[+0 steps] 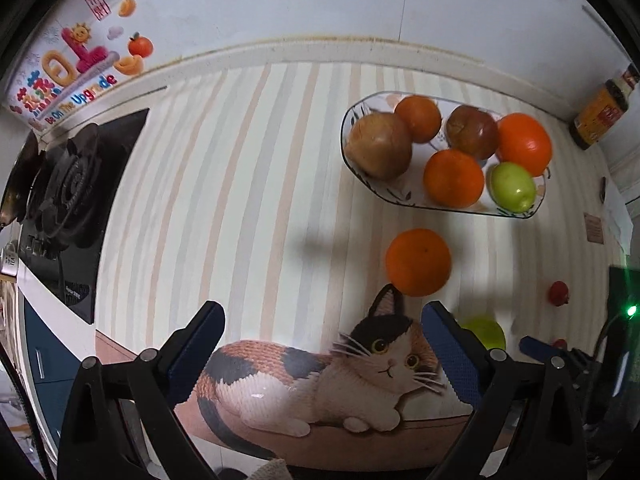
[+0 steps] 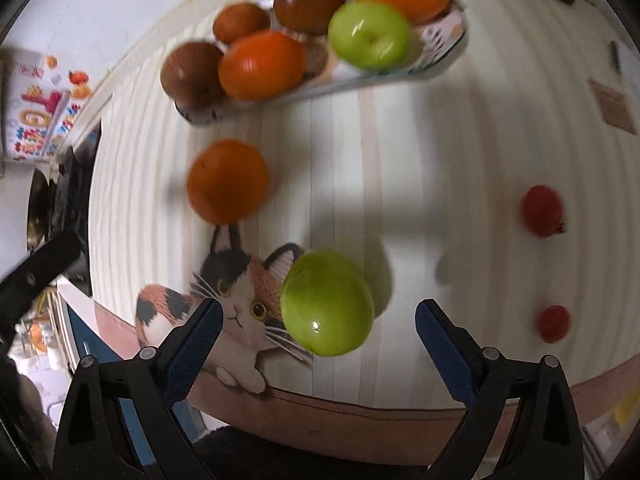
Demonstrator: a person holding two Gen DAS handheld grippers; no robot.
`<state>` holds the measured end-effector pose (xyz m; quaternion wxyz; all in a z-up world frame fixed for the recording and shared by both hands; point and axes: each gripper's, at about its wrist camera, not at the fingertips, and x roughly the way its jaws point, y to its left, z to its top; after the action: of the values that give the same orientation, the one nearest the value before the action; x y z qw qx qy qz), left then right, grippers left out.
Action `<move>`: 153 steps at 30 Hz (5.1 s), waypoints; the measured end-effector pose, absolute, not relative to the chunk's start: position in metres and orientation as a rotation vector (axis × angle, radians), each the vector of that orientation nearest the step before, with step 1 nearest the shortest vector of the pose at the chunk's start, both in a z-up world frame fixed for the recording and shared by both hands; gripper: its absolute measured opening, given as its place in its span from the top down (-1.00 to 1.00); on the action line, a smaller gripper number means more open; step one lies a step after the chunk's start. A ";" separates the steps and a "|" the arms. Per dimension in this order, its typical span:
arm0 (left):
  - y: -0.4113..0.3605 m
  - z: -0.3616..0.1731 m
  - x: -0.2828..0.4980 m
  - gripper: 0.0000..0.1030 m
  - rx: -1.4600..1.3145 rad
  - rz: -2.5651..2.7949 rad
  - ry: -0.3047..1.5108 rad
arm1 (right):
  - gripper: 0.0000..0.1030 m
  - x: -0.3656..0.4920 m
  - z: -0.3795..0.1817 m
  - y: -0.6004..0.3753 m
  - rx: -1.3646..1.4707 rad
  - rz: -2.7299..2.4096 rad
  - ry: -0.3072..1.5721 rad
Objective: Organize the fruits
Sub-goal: 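Grasp the green apple with the right gripper while the left gripper grasps the tangerine, then carry the green apple to the plate with the right gripper while the left gripper carries the tangerine there, then open both grippers over the plate and lift them away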
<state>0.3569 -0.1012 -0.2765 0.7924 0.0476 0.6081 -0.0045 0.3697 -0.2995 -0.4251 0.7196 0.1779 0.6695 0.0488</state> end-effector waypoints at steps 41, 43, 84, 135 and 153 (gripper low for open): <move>-0.127 -0.369 0.355 -0.17 -0.006 -0.238 1.587 | -0.13 0.372 -0.443 -0.311 0.323 0.156 1.469; -0.124 -0.375 0.352 -0.18 0.001 -0.227 1.593 | -0.13 0.371 -0.446 -0.308 0.329 0.163 1.483; -0.128 -0.242 0.446 -0.18 -0.143 -0.282 1.329 | -0.12 0.434 -0.363 -0.353 0.464 0.218 1.262; -0.130 -0.336 0.590 -0.90 -0.008 -0.139 1.545 | -0.87 0.645 -0.396 -0.349 0.106 0.198 1.451; -0.121 -0.245 0.480 -0.90 -0.009 -0.093 1.269 | -0.91 0.521 -0.310 -0.346 0.072 -0.022 1.211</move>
<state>0.4804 -0.1213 -0.2450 0.8042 -0.0041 0.5927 -0.0433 0.5207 -0.3465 -0.3097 0.8216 0.0339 0.5690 -0.0102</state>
